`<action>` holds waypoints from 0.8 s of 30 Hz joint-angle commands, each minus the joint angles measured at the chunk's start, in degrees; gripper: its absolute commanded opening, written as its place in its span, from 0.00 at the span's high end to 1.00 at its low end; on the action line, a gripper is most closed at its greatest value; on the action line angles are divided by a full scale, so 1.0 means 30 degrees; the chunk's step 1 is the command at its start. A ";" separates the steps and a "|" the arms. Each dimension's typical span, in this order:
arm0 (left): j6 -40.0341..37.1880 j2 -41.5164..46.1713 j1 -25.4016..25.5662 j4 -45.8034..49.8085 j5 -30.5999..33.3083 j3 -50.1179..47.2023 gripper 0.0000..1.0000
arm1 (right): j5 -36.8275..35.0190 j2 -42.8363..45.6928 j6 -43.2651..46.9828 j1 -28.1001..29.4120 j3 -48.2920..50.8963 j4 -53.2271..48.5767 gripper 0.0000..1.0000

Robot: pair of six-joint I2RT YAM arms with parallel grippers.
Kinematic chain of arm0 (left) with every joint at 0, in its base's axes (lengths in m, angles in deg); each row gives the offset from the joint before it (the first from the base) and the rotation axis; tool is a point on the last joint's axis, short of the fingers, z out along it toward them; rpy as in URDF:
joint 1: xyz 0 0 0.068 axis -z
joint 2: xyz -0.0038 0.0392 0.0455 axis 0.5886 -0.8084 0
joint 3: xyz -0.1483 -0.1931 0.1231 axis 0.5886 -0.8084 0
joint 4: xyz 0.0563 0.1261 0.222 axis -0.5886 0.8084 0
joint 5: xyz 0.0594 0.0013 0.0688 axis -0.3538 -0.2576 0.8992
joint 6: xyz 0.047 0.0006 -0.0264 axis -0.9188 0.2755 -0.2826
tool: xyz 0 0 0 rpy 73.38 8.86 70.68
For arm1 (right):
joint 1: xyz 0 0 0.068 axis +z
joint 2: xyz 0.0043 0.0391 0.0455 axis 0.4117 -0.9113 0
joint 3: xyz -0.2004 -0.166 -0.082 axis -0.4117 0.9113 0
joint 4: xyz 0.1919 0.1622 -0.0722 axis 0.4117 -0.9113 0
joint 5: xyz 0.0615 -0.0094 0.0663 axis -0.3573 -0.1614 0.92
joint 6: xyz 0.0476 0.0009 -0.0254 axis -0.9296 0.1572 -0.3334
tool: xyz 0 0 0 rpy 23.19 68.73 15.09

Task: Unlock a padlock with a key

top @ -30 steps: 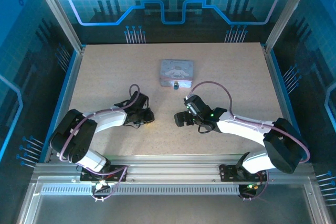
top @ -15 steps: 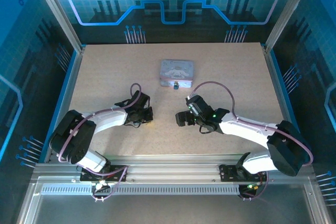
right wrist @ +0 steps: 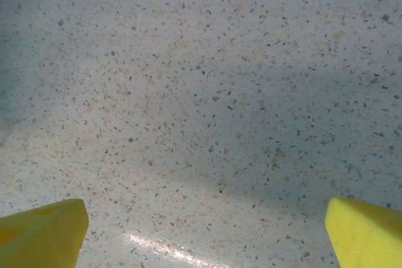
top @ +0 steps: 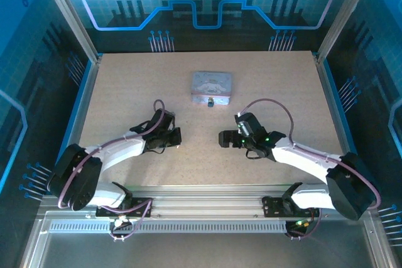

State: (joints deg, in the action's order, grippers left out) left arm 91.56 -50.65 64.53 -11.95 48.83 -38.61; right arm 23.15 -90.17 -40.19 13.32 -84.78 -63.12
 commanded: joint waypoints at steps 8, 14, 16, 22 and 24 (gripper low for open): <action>-0.3586 0.3371 0.0166 -0.3822 -0.3598 -0.0888 1.00 | 0.6383 0.2756 0.1361 -0.3697 -0.1014 -0.0206 0.13; -0.5385 0.4633 0.0160 -0.7640 -0.6534 -0.0958 1.00 | 0.8945 0.3347 0.3207 -0.3966 -0.3616 -0.1865 0.24; -0.5751 0.4424 0.0159 -0.8635 -0.7860 -0.0612 1.00 | 1.0476 0.3527 0.3272 -0.3973 -0.4110 -0.1566 0.32; -0.4889 0.3477 0.0160 -1.2594 -1.1644 -0.0425 1.00 | 1.4605 0.3575 0.3125 -0.3918 -0.4601 0.0040 0.47; -0.3976 0.3255 0.0161 -1.3786 -1.2293 -0.0464 1.00 | 1.5330 0.3590 0.3140 -0.3872 -0.5335 0.0111 0.53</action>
State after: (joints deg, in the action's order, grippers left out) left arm 77.50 -40.00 64.72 -44.06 19.30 -41.01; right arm 61.07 -79.76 -31.23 1.86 -97.92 -64.26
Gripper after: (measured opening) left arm 0.044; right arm 0.489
